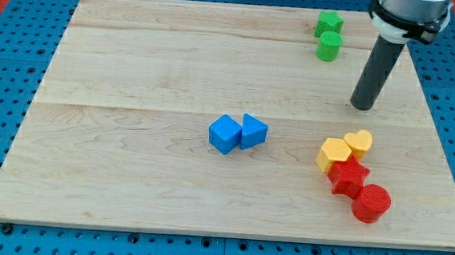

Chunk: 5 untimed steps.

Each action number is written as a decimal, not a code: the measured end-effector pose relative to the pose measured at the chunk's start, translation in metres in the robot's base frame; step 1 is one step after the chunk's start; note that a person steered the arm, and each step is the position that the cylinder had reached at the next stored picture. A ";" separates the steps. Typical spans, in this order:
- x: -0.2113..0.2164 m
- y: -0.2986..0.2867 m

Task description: Push the green star above the blue cube

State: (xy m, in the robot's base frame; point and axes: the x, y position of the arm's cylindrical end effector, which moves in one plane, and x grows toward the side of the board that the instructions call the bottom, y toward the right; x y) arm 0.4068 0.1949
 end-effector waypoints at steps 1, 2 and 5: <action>-0.011 0.038; -0.044 0.057; -0.184 0.005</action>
State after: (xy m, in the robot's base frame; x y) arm 0.2230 0.2003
